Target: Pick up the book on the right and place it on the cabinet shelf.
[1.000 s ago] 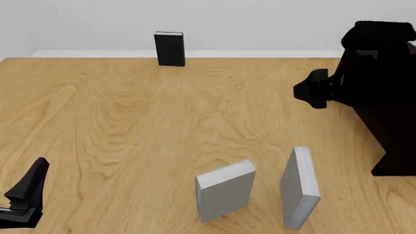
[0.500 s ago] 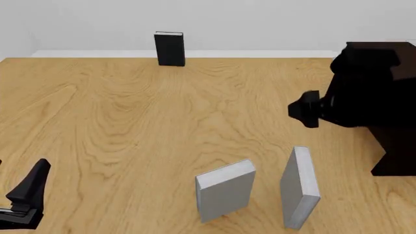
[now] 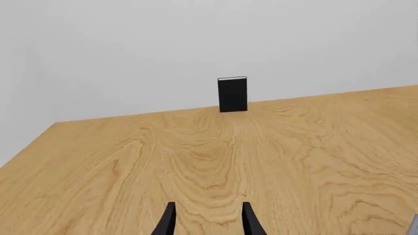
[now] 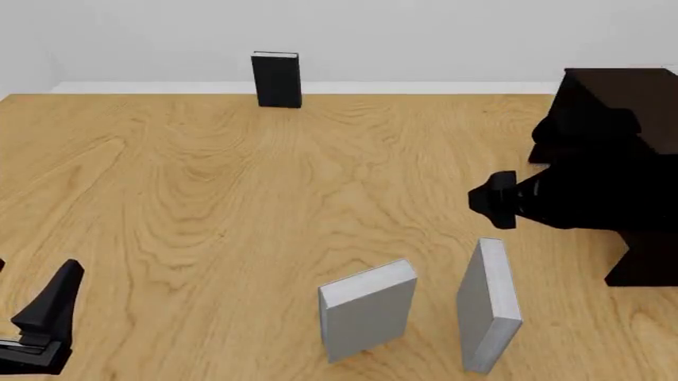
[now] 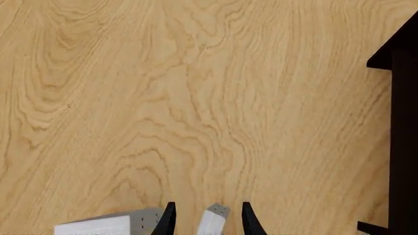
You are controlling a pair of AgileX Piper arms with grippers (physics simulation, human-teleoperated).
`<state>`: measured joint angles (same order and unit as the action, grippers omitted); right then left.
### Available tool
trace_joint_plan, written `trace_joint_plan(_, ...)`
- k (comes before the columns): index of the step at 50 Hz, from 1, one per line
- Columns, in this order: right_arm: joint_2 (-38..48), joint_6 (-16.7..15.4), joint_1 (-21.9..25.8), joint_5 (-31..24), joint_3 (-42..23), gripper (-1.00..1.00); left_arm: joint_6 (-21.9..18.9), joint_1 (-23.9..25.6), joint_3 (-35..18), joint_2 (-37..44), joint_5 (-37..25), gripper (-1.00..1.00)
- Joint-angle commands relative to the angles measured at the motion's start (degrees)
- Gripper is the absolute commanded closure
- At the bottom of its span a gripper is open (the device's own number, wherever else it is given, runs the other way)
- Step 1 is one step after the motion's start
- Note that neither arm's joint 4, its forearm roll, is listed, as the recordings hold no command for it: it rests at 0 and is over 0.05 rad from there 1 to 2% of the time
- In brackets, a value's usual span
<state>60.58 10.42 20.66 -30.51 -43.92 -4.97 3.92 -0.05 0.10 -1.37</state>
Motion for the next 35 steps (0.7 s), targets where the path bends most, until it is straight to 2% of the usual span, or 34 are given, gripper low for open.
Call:
trace_joint_plan(1, -0.19, 0.27, -0.29, 1.07, 2.29, -1.0, -0.18, 0.26, 0.01, 0.01, -0.1, -1.0)
trace_joint_plan(16, 1.05, 2.06, 1.63, 3.66, 5.38, -1.0, -0.61, 0.3, 0.02, 0.02, -0.26, -1.0)
trace_joint_plan(35, 2.32, 3.85, 1.9, 7.86, 9.46, -1.0, -1.21, 0.67, 0.03, 0.03, -0.43, -1.0)
